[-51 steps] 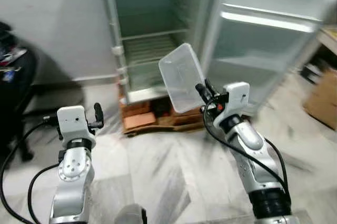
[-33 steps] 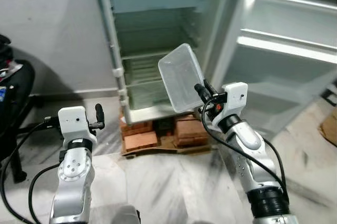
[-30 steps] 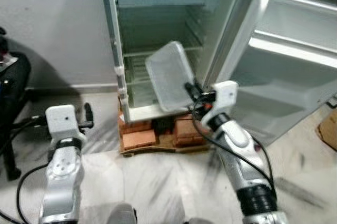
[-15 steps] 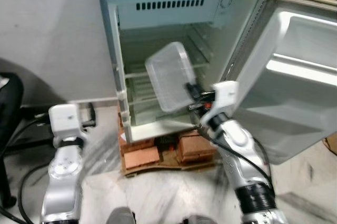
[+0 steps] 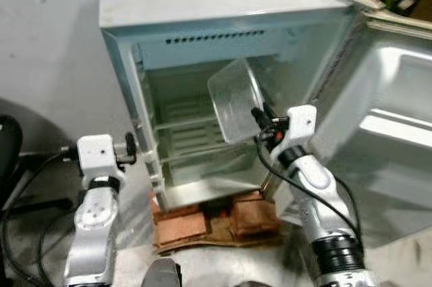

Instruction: Restocking fridge

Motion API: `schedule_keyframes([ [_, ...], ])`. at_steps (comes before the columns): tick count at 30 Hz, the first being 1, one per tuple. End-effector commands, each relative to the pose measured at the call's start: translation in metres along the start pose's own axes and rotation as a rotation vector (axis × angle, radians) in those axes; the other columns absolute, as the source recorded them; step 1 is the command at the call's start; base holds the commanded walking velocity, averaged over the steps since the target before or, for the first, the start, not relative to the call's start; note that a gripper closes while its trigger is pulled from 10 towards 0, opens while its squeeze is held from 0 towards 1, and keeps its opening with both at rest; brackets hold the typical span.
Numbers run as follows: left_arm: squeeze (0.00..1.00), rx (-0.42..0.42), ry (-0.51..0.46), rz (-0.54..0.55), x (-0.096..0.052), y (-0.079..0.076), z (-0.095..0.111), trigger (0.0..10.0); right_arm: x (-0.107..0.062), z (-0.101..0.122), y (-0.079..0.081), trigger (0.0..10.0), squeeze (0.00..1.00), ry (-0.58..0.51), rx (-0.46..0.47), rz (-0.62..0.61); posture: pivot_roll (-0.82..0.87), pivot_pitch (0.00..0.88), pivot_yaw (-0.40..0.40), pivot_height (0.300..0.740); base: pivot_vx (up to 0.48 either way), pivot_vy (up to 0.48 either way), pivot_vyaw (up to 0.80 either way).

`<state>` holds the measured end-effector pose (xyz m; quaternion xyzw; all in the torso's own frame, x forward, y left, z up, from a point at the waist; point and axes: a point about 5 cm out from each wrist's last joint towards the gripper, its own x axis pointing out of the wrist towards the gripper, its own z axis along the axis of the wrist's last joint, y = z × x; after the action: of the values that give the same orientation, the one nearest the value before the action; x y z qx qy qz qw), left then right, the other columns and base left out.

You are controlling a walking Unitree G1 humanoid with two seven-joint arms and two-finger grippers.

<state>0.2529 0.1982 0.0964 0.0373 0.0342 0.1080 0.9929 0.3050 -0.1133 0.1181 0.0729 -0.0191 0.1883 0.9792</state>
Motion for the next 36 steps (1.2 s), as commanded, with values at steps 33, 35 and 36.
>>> schedule_keyframes([
  [33, 0.00, 0.014, 0.113, 0.037, -0.031, 0.010, 0.002, 10.0, 0.033, -0.031, 0.006, 10.0, 0.00, 0.174, 0.145, -0.008, 0.28, 0.207, -0.093, 0.740, 0.000, 0.000, 0.29],
  [35, 0.00, 0.082, 0.101, 0.023, -0.043, 0.016, 0.006, 10.0, 0.051, -0.027, 0.006, 10.0, 0.00, 0.187, 0.186, -0.034, 0.33, 0.247, -0.104, 0.740, 0.000, 0.000, 0.00],
  [36, 0.00, 0.082, 0.101, 0.023, -0.043, 0.016, 0.006, 10.0, 0.051, -0.027, 0.006, 10.0, 0.00, 0.187, 0.186, -0.034, 0.33, 0.247, -0.104, 0.740, 0.000, 0.000, 0.00],
])
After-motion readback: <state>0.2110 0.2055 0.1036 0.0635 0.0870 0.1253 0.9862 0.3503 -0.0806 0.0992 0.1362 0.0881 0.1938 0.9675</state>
